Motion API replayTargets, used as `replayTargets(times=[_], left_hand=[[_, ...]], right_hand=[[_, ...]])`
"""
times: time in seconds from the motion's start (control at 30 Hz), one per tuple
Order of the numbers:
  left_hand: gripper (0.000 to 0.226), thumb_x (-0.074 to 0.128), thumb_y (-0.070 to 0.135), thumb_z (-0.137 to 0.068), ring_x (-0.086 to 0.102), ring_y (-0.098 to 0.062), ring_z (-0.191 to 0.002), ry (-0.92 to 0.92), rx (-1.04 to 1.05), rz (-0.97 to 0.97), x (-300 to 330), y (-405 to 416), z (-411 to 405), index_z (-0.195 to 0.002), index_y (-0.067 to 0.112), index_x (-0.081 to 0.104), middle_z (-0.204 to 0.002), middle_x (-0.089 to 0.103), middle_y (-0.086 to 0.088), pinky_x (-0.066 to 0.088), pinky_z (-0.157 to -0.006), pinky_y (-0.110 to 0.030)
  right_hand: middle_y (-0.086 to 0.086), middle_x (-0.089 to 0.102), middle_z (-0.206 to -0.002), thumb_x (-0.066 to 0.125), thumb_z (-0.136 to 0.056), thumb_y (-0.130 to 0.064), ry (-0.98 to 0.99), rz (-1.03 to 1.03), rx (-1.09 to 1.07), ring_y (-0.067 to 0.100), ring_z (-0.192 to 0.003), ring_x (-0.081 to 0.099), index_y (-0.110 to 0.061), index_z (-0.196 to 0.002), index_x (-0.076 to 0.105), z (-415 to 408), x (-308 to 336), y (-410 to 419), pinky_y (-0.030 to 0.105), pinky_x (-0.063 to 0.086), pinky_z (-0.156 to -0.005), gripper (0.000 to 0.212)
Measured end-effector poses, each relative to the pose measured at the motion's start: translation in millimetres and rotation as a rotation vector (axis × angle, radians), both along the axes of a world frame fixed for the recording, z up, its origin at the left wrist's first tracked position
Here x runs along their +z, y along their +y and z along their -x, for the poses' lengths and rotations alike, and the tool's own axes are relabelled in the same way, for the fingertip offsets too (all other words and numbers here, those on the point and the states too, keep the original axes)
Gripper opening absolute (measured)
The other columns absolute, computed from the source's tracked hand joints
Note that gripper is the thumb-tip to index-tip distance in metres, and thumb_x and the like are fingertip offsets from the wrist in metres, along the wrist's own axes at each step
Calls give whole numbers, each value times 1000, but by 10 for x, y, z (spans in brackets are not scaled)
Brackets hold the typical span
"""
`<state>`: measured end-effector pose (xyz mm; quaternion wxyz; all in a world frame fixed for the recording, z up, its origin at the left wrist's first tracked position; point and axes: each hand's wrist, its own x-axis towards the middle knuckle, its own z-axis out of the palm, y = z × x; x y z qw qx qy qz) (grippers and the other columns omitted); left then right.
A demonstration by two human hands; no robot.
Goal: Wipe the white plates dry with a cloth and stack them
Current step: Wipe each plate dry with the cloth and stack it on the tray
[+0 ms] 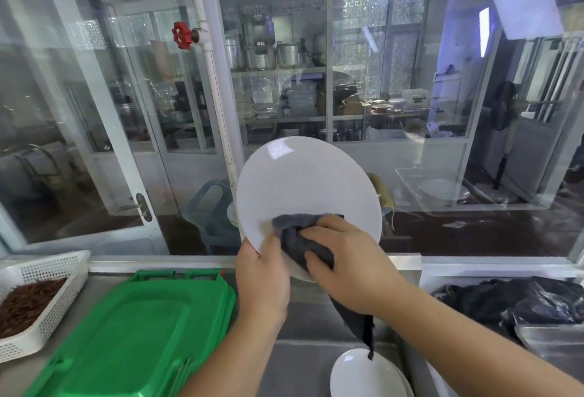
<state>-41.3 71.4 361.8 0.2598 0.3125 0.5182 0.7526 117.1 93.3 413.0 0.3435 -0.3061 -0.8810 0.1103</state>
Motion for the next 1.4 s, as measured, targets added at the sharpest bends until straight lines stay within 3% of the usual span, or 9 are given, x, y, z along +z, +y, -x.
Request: replayTargets(times=[0.2,0.47,0.57,0.63,0.8,0.9,1.1,1.2,1.4], left_hand=[[34,66,47,-81,75,-13,-109,17,-37,-50,68,-51,-50,-112,40,78,-114,81,9,58,-95,-42],[29,63,34,-88,76,-7,-105,-39,-68,-95,109,-158,-41,-112,33,78,-114,81,11,59,-77,-20],[28,63,36,-89,75,-6,-107,-14,-62,-108,130,-178,-46,-113,40,77,-116,80,12,58,-83,-25],[31,63,36,-89,75,-7,-108,-30,-35,-122,149,-161,-58,-117,34,76,-117,80,12,57,-86,-29],[28,63,30,-88,76,-9,-107,-136,4,-137,164,-157,-91,-110,41,78,-117,80,11,58,-86,-29],[34,67,39,-83,75,-11,-110,-153,-4,-121,120,-206,-121,-115,39,76,-120,79,10,58,-93,-37],[44,64,30,-88,68,-16,-126,-164,-137,-49,69,-273,-251,-129,45,65,-130,74,15,47,-116,-54],[49,69,28,-82,68,-20,-125,-119,-265,37,147,-323,-196,-129,41,66,-127,76,13,48,-115,-54],[50,74,40,-87,74,-35,-113,-143,-561,256,562,-334,557,-128,13,75,-127,76,-17,61,-93,-49]], right_hand=[[8,65,-121,66,-93,-12,104,-159,-45,31,-102,61,-10,-124,72,162,252,398,43,53,-84,32],[4,49,-147,60,-100,-37,147,-98,-626,37,-129,43,-28,-144,59,-5,283,734,52,40,-104,45],[6,40,-159,62,-100,-38,392,175,-525,33,-137,47,-28,-159,35,-52,228,718,51,47,-104,65],[2,52,-150,65,-98,-39,546,423,-495,26,-123,58,-27,-161,27,-69,209,681,40,49,-93,75],[18,76,-101,76,-91,-23,1076,1104,-297,37,-83,75,-27,-111,68,13,-7,481,63,62,-79,22],[11,75,-76,78,-91,-19,1233,1284,-214,30,-61,73,-13,-113,69,-17,-92,427,46,63,-60,25],[12,70,-75,72,-91,-4,1162,1199,-241,26,-53,69,-8,-116,67,-112,-91,474,37,57,-52,25],[9,71,-67,72,-90,-2,1142,1150,-268,25,-50,68,-8,-111,68,-201,-70,541,35,55,-49,22],[10,72,-71,73,-89,-1,921,978,-241,25,-56,68,-11,-106,71,-508,-57,665,34,55,-50,20]])
